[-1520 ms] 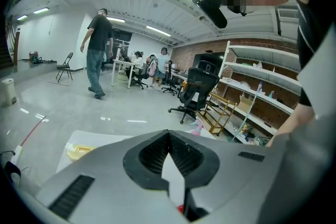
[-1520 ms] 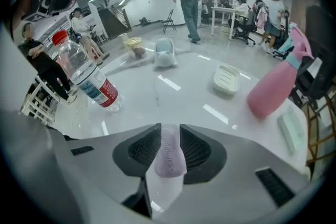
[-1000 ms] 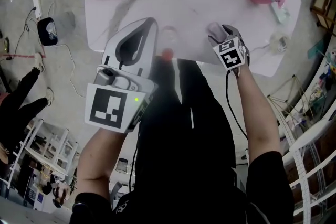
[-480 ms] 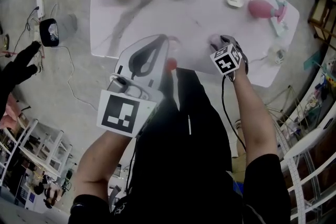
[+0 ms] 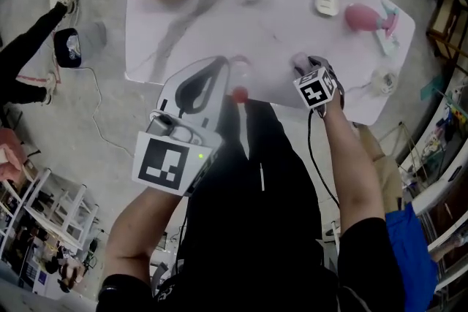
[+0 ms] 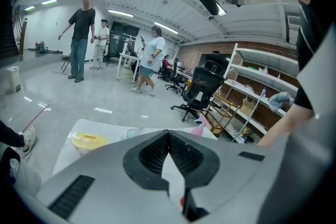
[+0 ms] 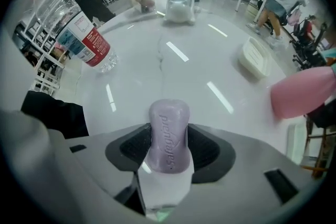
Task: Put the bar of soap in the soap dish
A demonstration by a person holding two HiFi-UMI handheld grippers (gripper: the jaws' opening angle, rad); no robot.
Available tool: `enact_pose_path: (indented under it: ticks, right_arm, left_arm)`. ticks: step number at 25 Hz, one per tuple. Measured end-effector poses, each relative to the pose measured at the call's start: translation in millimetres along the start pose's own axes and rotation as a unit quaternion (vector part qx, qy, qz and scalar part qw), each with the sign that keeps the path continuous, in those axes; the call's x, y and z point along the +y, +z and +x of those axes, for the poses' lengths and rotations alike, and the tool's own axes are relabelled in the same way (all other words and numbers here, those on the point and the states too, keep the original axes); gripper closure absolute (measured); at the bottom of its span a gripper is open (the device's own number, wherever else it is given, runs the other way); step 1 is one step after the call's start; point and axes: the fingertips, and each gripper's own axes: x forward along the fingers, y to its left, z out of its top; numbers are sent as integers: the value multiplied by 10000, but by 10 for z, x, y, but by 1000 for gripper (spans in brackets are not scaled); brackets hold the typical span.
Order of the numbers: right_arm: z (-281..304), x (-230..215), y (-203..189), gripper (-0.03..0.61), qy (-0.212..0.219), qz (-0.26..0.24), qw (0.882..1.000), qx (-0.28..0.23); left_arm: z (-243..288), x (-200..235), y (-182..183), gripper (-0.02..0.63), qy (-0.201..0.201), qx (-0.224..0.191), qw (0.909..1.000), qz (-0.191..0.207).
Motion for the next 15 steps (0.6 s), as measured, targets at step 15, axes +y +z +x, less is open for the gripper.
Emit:
enact_pose_path:
  ticks: [15]
  right_arm:
    - [-35, -28, 36, 368, 196, 1098, 9930, -380]
  left_arm:
    - [-93, 45, 69, 604, 145, -36, 9998, -102]
